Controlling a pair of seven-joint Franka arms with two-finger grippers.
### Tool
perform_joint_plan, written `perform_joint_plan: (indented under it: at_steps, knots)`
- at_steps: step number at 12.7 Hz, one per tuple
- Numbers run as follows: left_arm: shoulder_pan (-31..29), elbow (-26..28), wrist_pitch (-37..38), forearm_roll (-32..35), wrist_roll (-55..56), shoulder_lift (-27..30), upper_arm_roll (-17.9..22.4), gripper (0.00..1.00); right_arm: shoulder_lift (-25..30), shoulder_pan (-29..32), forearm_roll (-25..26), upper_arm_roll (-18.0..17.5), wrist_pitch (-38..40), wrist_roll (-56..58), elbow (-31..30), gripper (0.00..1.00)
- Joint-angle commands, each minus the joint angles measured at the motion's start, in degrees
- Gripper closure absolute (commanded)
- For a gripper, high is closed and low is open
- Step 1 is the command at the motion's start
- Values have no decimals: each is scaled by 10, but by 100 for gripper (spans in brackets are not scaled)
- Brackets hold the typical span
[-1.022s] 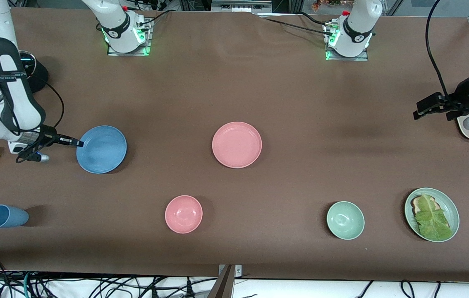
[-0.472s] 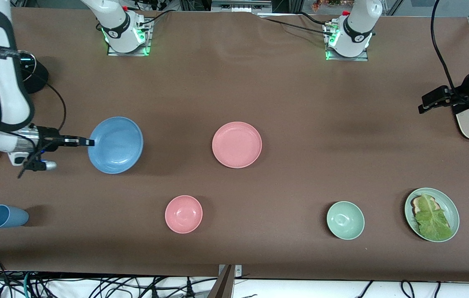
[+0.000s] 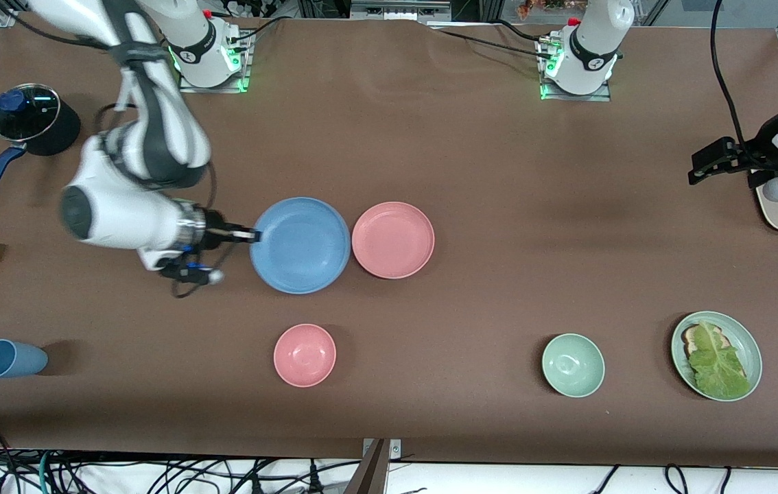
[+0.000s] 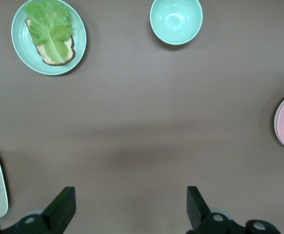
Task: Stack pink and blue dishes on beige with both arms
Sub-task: 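Carry the blue plate with the right gripper onto the pink plate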
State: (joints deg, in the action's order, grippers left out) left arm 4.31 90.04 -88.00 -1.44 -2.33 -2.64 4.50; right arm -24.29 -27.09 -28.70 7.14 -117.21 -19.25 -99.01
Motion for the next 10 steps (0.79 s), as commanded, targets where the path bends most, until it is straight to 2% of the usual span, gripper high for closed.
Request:
perform_joint_plan:
  at_steps: [1, 4, 10]
  knots:
    - [3, -15, 27, 3, 23, -2, -2, 0, -27, -65, -2, 8, -72, -91, 6, 100]
    - [2, -15, 31, 2, 22, -3, -1, 0, -55, -125, 5, 9, -107, -120, 5, 100]
    - [2, -16, 30, 3, 22, -8, -1, 0, -83, -160, 30, 9, -103, -114, -7, 100]
